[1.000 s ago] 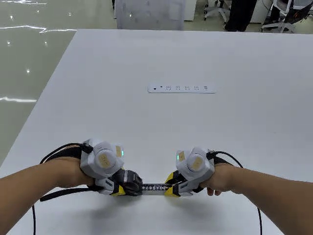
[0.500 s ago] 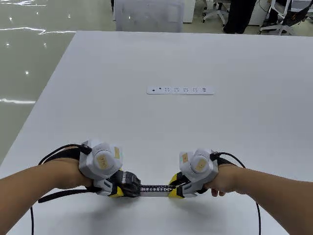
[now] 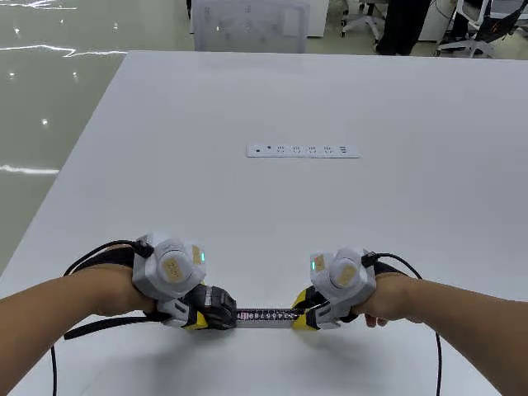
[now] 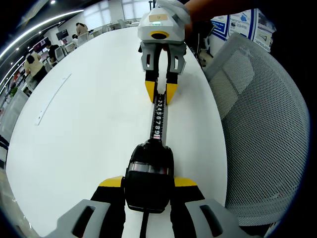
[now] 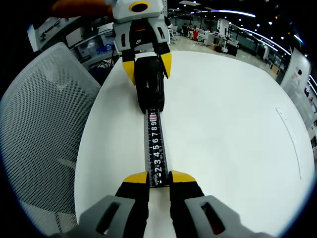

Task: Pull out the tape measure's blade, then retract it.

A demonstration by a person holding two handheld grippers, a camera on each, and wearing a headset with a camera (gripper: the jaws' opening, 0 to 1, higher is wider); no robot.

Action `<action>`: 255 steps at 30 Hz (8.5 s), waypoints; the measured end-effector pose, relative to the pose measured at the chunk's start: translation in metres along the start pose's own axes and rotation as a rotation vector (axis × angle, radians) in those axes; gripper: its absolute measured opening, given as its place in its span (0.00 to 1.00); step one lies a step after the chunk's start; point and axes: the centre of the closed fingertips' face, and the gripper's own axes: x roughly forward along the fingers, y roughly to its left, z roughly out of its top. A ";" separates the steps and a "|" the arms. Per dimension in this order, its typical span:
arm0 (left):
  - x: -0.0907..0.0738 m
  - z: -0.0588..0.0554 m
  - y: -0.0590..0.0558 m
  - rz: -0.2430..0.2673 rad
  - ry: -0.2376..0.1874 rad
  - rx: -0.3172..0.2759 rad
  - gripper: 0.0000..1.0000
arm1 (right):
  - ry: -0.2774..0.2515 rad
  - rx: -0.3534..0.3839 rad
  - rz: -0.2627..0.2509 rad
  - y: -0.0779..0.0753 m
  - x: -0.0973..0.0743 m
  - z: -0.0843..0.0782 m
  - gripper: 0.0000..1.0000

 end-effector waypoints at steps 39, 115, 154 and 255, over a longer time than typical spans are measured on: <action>0.001 0.001 -0.001 0.012 -0.009 -0.004 0.31 | 0.020 0.044 -0.025 -0.006 -0.027 -0.039 0.13; 0.003 0.000 -0.001 -0.005 0.005 -0.009 0.32 | 0.076 0.093 -0.047 -0.013 -0.076 -0.108 0.13; -0.005 -0.023 0.010 0.072 -0.072 -0.295 0.46 | 0.064 0.161 -0.170 -0.016 -0.078 -0.103 0.17; -0.085 -0.041 -0.028 0.399 -0.454 -0.716 1.00 | -0.248 0.448 -0.514 0.046 -0.196 -0.141 1.00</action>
